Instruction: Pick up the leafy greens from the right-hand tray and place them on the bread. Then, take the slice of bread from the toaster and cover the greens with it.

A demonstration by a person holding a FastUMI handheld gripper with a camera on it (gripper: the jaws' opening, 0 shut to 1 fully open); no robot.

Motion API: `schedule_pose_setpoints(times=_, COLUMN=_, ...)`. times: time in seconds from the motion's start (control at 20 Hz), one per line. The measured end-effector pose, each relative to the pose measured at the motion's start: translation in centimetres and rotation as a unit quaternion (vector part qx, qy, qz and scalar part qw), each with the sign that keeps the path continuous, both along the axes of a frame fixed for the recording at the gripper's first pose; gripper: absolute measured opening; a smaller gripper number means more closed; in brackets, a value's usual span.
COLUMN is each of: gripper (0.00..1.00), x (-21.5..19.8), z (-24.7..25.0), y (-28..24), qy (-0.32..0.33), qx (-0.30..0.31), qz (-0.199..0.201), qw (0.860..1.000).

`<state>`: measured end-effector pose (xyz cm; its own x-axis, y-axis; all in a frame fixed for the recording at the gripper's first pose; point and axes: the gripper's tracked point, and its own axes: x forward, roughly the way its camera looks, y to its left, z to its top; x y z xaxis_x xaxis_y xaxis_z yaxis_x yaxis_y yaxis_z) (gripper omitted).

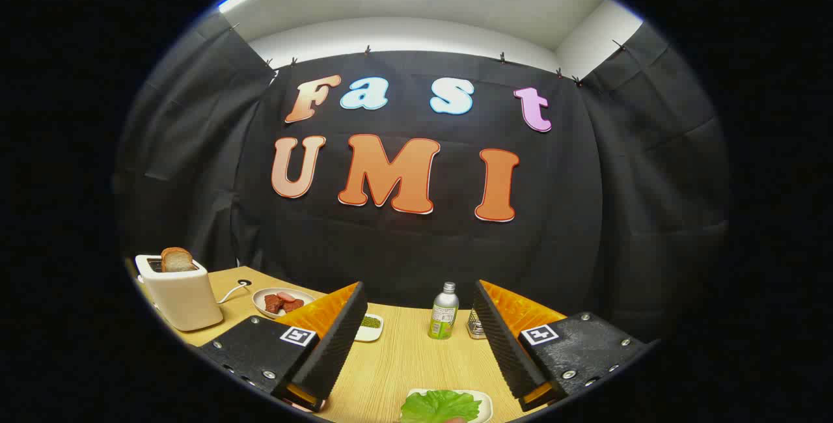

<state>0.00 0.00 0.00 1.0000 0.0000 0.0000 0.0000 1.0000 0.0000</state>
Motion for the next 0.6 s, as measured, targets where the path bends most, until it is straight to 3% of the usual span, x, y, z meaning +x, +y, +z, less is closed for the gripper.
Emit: schedule_pose_setpoints(times=0.6, gripper=0.99, x=-0.09, z=0.23, y=0.55, qy=0.007, qx=0.015, qz=0.012, qw=1.000)
